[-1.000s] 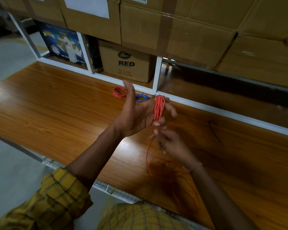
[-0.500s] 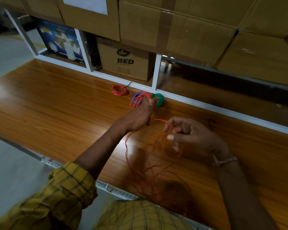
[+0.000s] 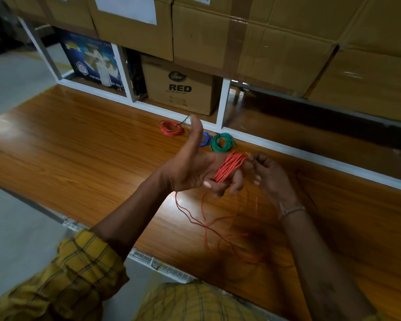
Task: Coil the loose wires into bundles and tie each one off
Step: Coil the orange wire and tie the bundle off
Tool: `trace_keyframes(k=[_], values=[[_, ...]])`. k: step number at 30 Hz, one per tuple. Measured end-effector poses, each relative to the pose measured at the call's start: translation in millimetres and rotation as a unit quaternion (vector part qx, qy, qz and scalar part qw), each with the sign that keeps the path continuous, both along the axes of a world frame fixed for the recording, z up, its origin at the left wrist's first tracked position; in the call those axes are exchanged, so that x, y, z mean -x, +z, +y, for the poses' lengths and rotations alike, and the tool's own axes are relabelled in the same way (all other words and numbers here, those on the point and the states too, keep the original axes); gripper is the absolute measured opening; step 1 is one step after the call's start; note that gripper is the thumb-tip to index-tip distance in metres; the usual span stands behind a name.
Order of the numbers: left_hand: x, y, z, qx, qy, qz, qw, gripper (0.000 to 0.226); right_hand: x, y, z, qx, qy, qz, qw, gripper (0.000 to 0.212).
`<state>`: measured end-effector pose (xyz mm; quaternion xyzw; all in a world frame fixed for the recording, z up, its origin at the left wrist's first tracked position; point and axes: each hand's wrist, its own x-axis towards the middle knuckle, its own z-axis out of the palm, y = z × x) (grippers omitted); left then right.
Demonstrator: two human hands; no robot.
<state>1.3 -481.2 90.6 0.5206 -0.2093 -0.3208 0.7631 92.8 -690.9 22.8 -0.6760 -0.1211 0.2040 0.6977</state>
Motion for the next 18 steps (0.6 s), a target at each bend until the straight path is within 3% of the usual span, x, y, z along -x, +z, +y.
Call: trace_keyframes(k=[4, 7, 10, 14, 16, 18], values=[[-6, 4, -3, 0.086, 0.079, -0.007, 0.993, 0.148, 33, -29, 18, 0.014, 0.016, 0.041, 0.999, 0.028], [-15, 4, 0, 0.111, 0.176, -0.021, 0.978, 0.140, 61, -38, 22, 0.079, 0.097, 0.047, 0.991, 0.036], [-26, 0, 10, 0.104, 0.252, -0.015, 0.962, 0.146, 78, -32, 17, 0.122, 0.172, 0.033, 0.977, 0.040], [-33, -11, 16, 0.004, 0.346, -0.017, 0.938, 0.147, 85, 7, 0, 0.171, 0.270, -0.041, 0.947, 0.022], [-32, -19, 11, -0.109, 0.436, -0.046, 0.892, 0.131, 82, 30, -10, 0.169, 0.332, -0.038, 0.927, 0.037], [-29, -30, 8, -0.206, 0.433, -0.068, 0.875, 0.117, 74, 51, -21, 0.154, 0.386, -0.007, 0.909, 0.056]])
